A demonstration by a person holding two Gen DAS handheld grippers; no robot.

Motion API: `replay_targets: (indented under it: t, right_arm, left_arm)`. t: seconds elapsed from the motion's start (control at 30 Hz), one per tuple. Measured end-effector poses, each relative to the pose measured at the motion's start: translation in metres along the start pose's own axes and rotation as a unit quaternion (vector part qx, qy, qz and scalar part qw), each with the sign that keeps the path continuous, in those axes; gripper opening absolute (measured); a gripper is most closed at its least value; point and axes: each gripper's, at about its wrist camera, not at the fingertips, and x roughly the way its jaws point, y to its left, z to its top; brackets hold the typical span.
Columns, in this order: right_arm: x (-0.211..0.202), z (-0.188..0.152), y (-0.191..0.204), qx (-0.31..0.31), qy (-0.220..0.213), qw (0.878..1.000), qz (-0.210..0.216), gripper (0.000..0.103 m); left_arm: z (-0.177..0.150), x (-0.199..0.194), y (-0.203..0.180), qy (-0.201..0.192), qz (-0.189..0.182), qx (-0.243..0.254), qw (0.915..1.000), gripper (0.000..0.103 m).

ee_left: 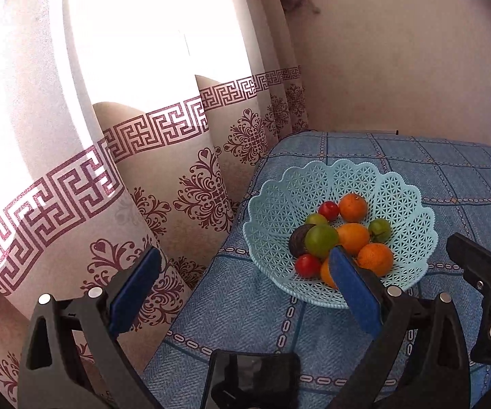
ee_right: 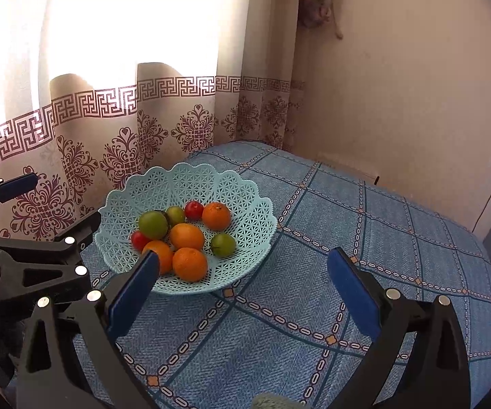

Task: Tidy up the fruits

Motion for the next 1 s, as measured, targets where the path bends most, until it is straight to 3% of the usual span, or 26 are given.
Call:
replay_targets:
  t: [1.0]
  right_arm:
    - [0.006, -0.001, 0.001, 0.003, 0.010, 1.000, -0.004, 0.098]
  left_arm:
    - [-0.004, 0.013, -0.005, 0.012, 0.002, 0.018, 0.9998, 0.100]
